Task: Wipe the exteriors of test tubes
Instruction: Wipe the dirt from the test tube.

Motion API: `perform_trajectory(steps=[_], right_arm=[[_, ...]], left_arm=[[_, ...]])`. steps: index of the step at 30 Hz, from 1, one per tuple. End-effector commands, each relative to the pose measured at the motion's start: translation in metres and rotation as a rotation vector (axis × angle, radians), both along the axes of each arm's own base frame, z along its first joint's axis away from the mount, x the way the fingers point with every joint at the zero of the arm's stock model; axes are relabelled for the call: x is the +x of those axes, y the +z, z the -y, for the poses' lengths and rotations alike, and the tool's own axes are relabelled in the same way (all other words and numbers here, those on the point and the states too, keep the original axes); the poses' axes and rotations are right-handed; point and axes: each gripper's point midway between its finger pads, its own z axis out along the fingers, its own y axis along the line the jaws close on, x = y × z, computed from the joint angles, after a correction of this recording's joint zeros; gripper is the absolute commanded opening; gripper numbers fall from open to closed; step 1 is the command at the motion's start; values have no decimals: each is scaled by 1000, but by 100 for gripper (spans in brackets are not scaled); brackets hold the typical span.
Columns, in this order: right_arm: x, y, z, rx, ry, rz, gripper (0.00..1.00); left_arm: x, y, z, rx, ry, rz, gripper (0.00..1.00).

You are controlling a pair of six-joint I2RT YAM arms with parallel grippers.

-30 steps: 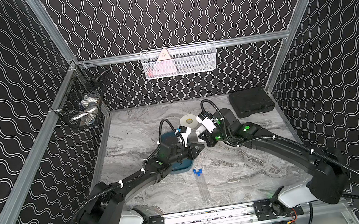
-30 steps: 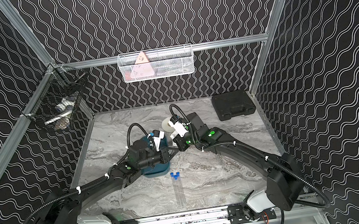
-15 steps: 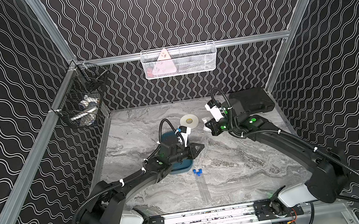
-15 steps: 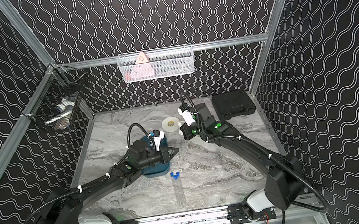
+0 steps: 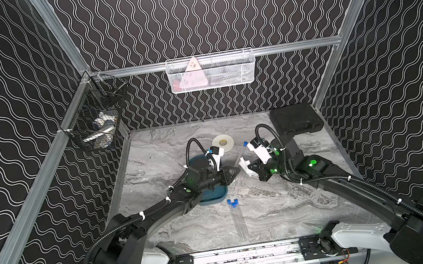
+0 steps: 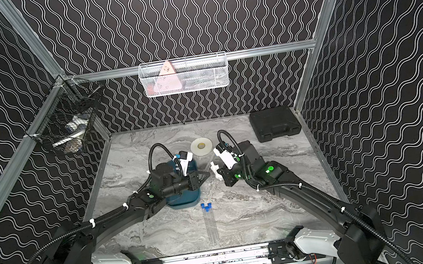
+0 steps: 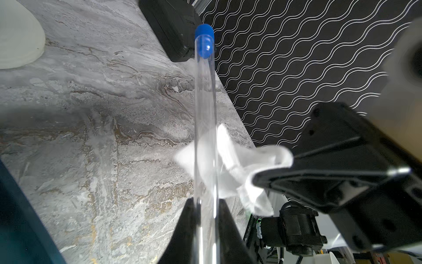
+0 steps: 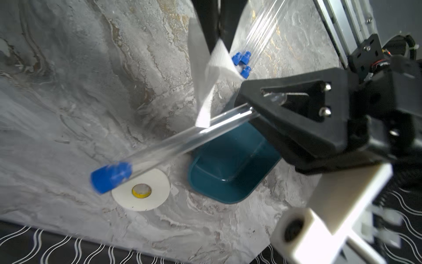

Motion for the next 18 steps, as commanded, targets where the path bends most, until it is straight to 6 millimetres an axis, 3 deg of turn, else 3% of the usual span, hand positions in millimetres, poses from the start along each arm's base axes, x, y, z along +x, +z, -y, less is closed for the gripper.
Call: perform_trajectory(steps=[1,18], right_arm=[[9,2,-8,9,12,46,0],[28,-9,-34,-79,115,174,0]], left_arm=[[3,7,2,-18,-5,15,11],[0,3,2,-18,-11,4,11]])
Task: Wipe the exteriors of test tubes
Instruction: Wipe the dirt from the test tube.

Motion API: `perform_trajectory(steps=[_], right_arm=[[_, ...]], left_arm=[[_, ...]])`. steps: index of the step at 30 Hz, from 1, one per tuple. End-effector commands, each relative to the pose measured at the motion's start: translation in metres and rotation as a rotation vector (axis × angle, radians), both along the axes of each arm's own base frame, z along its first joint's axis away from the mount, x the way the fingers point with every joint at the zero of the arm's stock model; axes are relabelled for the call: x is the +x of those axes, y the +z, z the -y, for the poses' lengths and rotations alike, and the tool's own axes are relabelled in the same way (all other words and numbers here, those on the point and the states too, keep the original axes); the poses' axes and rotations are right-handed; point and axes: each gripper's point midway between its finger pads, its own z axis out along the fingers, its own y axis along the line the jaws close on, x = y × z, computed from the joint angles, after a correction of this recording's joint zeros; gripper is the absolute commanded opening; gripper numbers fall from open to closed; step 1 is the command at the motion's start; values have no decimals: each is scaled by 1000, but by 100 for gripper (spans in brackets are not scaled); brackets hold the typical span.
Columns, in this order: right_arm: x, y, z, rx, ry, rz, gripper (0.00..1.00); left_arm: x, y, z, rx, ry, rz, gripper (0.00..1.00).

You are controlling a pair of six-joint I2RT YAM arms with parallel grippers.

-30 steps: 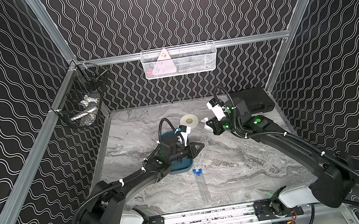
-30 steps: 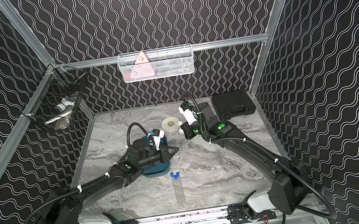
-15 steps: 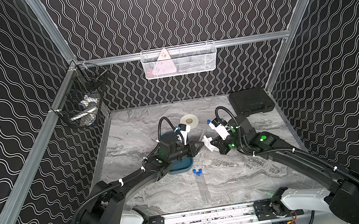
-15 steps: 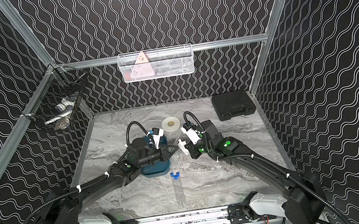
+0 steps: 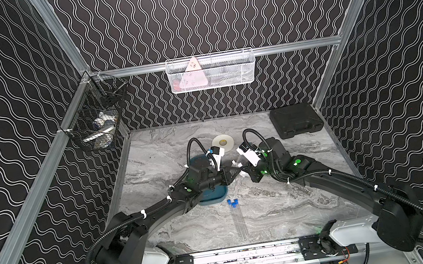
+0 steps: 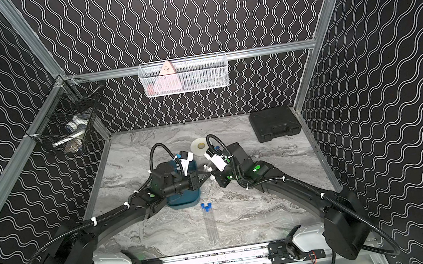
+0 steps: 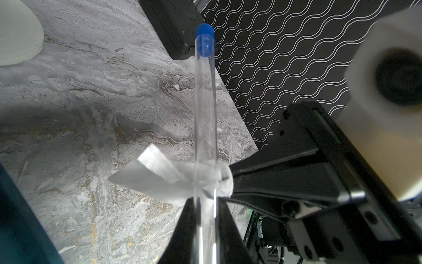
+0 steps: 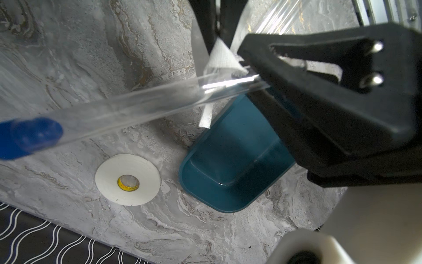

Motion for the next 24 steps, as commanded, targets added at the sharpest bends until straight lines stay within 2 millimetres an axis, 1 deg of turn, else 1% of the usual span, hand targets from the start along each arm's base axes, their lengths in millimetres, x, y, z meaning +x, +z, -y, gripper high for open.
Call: perform_trajectory(steps=[1,8,13,15,17,20,24], right_arm=[[12,12,-7,-7,28,100,0],[42,13,0,-98,-8,194,0],[69,27,22,-56,-96,220,0],[74,32,26,-42,-105,230,0],[72,34,24,-38,-85,230,0],[61,31,18,-13,-43,208,0],[36,27,3,13,23,203,0]], left_arm=[[-1,7,1,-24,-10,14,11],[-2,6,2,-26,-17,10,11],[-4,5,1,-26,-15,9,11],[-4,4,0,-22,-15,7,11],[-5,4,0,-22,-16,8,11],[-4,4,0,-27,-12,8,11],[-4,3,1,-31,-14,9,11]])
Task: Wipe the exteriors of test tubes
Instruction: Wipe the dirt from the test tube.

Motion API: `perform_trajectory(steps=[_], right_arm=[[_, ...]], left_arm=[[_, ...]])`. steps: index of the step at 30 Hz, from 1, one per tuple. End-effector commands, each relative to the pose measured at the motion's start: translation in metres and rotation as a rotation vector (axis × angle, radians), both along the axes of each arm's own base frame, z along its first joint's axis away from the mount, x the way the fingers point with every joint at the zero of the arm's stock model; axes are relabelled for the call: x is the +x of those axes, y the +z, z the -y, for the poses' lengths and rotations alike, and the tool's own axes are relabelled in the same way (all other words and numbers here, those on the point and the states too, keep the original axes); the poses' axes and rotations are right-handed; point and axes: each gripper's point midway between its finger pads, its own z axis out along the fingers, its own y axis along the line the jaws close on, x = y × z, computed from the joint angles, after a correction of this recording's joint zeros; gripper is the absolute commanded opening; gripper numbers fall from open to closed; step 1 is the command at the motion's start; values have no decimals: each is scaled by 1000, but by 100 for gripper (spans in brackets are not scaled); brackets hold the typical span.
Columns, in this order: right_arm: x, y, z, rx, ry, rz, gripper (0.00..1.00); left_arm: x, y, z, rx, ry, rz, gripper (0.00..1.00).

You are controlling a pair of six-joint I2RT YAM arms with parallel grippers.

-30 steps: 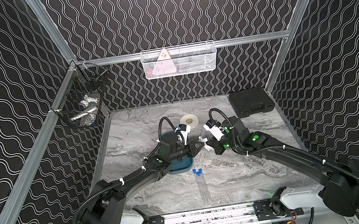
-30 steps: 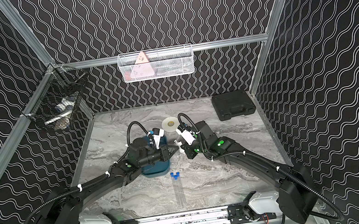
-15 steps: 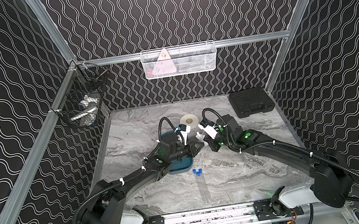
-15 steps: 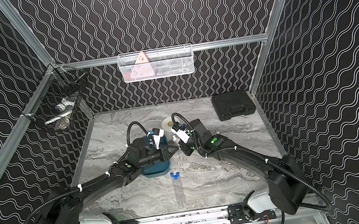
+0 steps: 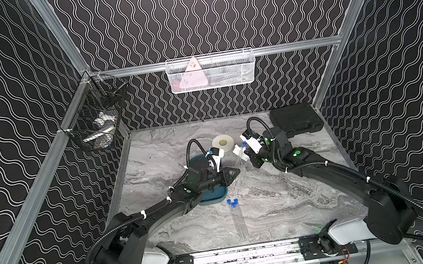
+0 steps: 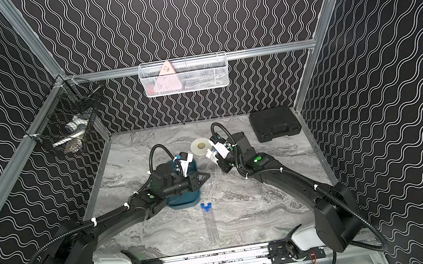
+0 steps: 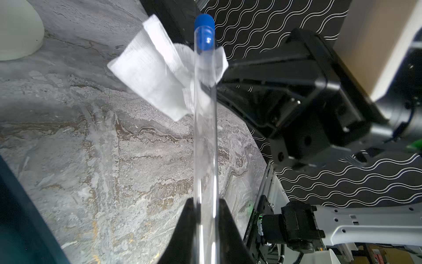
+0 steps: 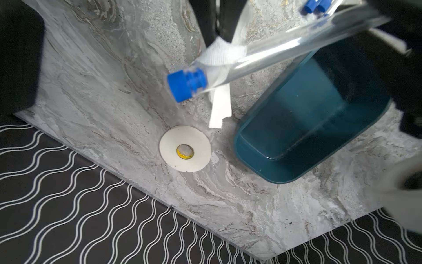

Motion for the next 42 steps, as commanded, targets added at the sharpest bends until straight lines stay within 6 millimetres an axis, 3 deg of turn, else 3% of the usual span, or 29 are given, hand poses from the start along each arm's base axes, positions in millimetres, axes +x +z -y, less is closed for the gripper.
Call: perform_trajectory(steps=[1,5,8,15,19,22,26,35,39,42], right_arm=[[-19,8,-20,41,96,34,0],[-40,4,-34,40,146,18,0],[-42,4,-35,48,145,19,0],[-7,4,-18,-5,54,19,0],[17,19,0,71,3,31,0],[23,23,3,68,-2,44,0],[13,23,-8,82,55,17,0],[-40,15,-48,84,178,6,0],[-38,14,-47,79,156,17,0],[-25,14,-38,39,116,26,0]], left_arm=[[-1,7,3,-30,-11,13,11],[0,6,3,-30,-11,12,11],[0,6,4,-34,-12,10,11],[-1,5,3,-34,-12,8,11],[-3,7,0,-34,-6,14,11],[-4,7,-1,-32,-5,16,11],[-3,6,0,-34,-5,12,11],[-1,4,2,-39,-7,8,11],[0,4,4,-43,-10,7,11],[0,3,4,-42,-14,6,11]])
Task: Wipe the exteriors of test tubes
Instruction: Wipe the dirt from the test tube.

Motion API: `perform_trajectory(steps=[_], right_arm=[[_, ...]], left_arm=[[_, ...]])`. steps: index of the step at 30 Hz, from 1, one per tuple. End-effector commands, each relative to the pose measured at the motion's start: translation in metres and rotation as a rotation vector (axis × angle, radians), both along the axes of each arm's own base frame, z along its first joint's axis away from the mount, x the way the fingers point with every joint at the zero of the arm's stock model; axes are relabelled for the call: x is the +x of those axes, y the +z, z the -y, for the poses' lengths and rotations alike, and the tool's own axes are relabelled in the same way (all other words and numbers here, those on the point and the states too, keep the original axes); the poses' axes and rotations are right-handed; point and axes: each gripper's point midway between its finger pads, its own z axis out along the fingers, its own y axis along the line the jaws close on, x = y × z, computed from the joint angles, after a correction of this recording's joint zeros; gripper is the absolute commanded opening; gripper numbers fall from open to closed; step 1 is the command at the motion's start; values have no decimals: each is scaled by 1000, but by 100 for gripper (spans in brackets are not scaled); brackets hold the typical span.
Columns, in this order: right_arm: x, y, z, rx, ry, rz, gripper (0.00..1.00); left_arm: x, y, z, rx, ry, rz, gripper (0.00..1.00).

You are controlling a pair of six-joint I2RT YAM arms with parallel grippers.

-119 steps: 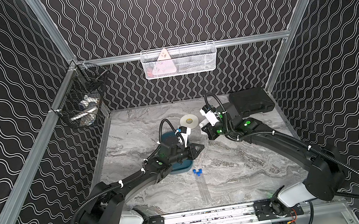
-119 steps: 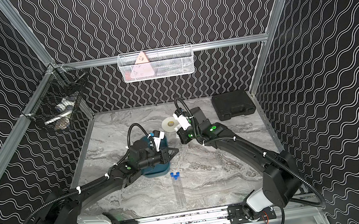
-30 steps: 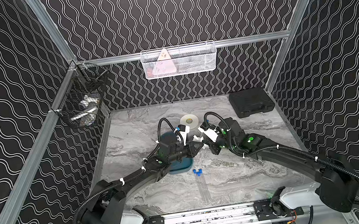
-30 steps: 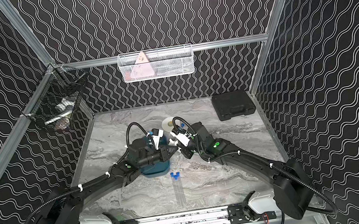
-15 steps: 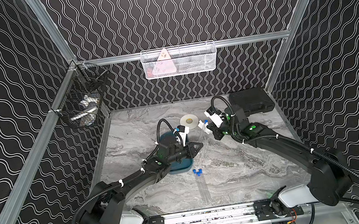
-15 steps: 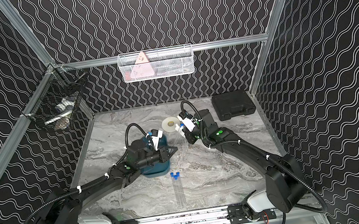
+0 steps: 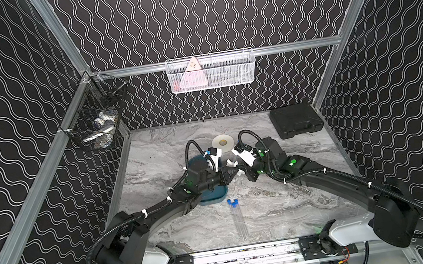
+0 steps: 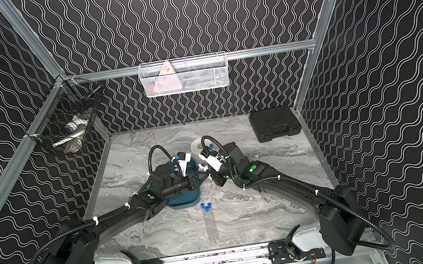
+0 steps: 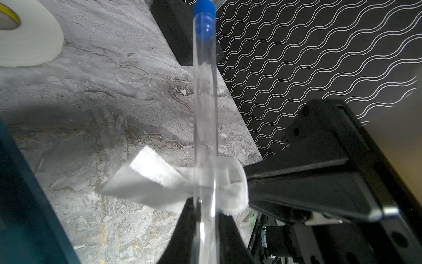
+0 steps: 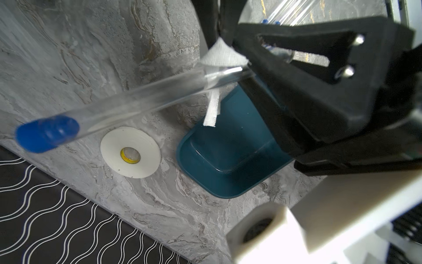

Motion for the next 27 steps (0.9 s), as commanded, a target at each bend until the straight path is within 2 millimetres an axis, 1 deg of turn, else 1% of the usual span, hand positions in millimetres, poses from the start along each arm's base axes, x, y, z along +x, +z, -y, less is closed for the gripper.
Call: perform_trajectory(steps=[1,7,8,9,10,11,14,15,16,20,23,27], right_arm=[[22,23,-2,35,-17,79,0],[71,31,25,75,-97,72,0],[77,32,28,72,-105,72,0],[80,26,31,59,-112,60,0],[86,36,31,66,-115,76,0],[86,38,32,67,-116,76,0],[81,39,33,90,-114,64,0],[79,42,32,104,-114,65,0],[72,30,36,100,-120,34,0],[53,12,49,121,-174,-27,0],[40,-8,63,109,-243,-98,0],[23,-37,78,101,-344,-229,0]], left_arm=[[-7,7,7,-30,-55,5,11],[-7,9,6,-31,-53,6,11],[-8,9,6,-30,-52,6,11],[-8,10,5,-29,-51,7,11],[-9,10,5,-25,-48,9,11],[-9,10,4,-21,-45,10,11],[-9,10,-1,-11,-25,13,11],[-9,10,-3,-7,-17,13,11],[-8,9,-5,-4,-6,12,11],[-8,6,-15,6,31,-4,11],[-9,-1,-25,39,58,-21,11],[-13,-18,-49,119,146,-51,11]])
